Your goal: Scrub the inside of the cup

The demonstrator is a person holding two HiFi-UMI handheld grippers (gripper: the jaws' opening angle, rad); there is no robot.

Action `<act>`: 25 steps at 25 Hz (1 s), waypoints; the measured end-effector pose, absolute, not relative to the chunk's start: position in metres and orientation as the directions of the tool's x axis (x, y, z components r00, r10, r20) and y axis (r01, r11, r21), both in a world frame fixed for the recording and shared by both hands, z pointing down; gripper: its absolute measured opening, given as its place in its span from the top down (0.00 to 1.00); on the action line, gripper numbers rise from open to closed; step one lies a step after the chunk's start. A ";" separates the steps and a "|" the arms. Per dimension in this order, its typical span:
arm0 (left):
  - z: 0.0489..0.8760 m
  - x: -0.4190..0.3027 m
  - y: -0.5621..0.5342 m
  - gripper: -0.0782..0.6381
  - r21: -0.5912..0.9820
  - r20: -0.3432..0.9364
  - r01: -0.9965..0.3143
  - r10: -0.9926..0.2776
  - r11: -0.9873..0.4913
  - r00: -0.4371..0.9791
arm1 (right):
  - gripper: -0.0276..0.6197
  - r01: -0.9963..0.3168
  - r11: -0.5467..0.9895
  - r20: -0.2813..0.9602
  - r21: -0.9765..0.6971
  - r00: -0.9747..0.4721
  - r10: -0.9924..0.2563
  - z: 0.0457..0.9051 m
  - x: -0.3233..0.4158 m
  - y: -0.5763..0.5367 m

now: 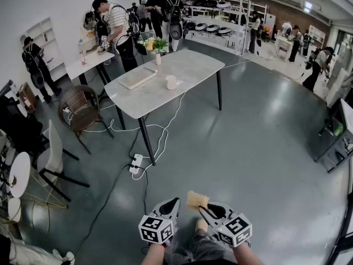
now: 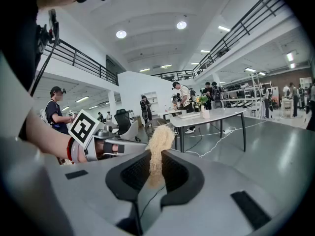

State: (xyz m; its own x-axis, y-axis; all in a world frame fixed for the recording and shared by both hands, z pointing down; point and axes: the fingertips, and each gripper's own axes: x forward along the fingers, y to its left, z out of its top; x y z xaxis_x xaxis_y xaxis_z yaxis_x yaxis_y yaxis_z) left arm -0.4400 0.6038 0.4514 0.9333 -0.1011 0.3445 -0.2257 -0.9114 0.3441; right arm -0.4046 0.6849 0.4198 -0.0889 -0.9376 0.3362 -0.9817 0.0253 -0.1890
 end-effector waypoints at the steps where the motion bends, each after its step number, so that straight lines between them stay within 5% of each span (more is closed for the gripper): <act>1: 0.451 -0.429 0.597 0.87 0.341 0.341 -0.230 -0.108 -0.911 0.934 | 0.86 -0.982 0.028 0.338 -0.186 -0.090 -0.937 0.421 -0.393 0.680; 25: 0.421 -0.261 0.527 0.87 0.250 0.319 -0.227 -0.141 -0.941 0.937 | 0.86 -0.988 0.005 0.297 -0.156 -0.051 -0.953 0.405 -0.218 0.602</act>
